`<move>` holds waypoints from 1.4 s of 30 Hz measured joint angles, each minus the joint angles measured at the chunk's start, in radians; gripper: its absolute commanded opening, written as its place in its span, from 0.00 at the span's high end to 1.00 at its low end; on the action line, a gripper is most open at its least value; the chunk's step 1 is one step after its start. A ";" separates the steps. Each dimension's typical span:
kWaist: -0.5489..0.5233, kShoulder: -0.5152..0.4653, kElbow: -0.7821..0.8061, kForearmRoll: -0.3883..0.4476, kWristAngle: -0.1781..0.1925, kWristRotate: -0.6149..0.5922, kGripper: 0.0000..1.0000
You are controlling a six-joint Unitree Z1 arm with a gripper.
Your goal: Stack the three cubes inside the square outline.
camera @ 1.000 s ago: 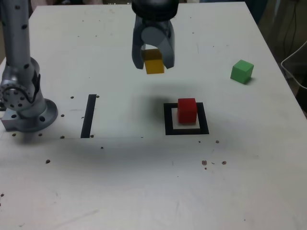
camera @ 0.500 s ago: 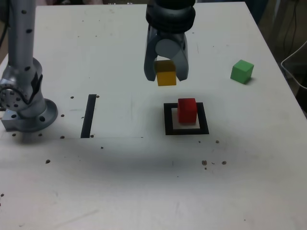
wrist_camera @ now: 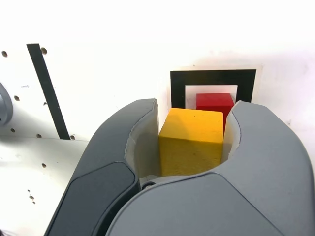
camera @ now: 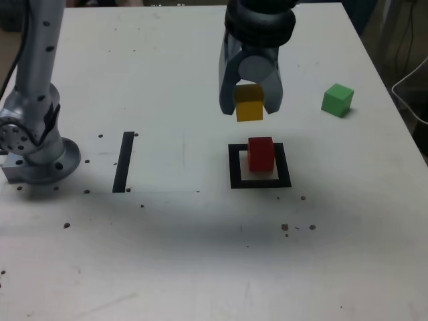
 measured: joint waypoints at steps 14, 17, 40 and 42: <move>-0.007 0.043 0.011 -0.006 -0.022 -0.018 0.89; -0.012 0.046 0.005 -0.007 -0.029 -0.021 0.89; -0.020 0.092 -0.023 -0.015 -0.065 -0.026 0.89; -0.020 0.096 -0.028 -0.016 -0.071 -0.023 0.89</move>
